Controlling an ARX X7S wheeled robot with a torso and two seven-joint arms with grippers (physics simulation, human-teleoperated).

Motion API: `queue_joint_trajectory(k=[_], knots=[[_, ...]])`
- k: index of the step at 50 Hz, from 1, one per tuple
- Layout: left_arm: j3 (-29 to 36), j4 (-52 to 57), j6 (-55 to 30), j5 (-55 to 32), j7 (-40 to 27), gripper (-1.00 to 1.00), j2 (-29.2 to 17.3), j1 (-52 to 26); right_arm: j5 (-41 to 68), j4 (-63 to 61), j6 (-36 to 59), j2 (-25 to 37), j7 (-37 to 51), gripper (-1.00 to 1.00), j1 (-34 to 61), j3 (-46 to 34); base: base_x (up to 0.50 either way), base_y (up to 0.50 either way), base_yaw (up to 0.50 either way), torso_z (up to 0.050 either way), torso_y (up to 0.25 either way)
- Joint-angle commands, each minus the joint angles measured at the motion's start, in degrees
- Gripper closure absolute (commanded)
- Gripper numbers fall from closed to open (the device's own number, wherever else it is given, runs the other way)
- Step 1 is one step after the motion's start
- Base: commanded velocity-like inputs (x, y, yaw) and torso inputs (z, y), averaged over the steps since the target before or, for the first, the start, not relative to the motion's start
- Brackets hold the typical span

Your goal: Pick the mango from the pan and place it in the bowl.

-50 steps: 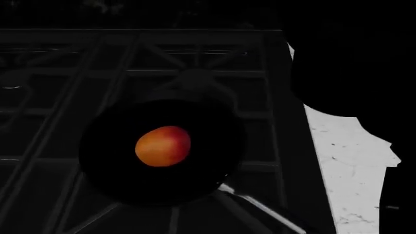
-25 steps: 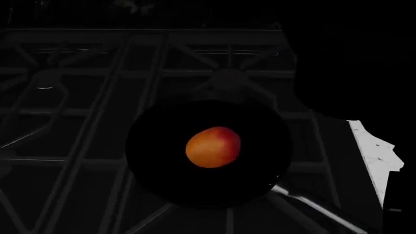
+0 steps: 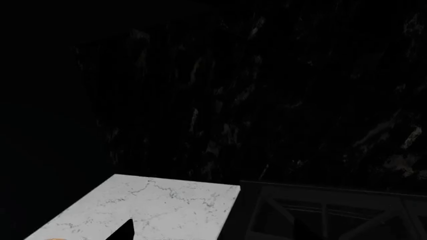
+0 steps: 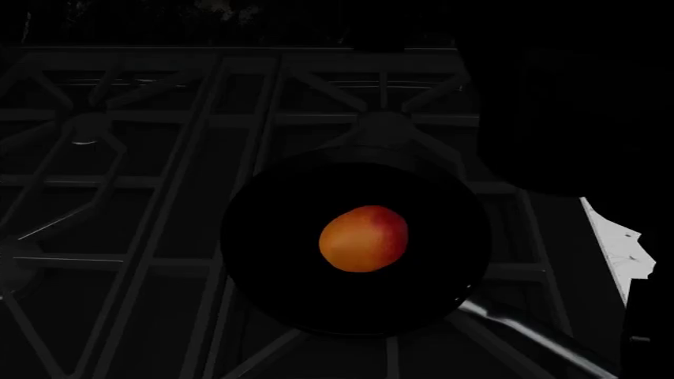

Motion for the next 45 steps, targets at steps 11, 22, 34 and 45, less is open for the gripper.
queue_joint_trajectory(k=[11, 22, 34, 45], knots=[[-1.2, -1.1, -0.5, 0.8, 0.8, -1.00, 0.4, -0.6, -0.2, 3.8, -1.4, -3.4, -3.1, -1.00, -0.1, 0.1, 0.00, 0.00, 0.00, 0.000, 0.000], [-2.6, -2.3, 0.9, -0.8, -1.0, -1.00, 0.4, 0.2, -3.9, 9.0, -4.8, -6.5, -8.6, -1.00, 0.6, -4.4, 0.00, 0.00, 0.00, 0.000, 0.000], [-5.4, -1.3, 3.9, -3.4, -4.1, -1.00, 1.4, 4.3, -5.1, 14.9, -5.6, -9.4, -9.2, -1.00, -0.4, -6.6, 0.00, 0.00, 0.00, 0.000, 0.000], [-6.0, -3.6, 4.3, -4.3, -5.3, -1.00, 1.0, 3.3, -5.8, 17.5, -5.1, -10.7, -9.9, -1.00, -2.3, -10.0, 0.00, 0.00, 0.00, 0.000, 0.000]])
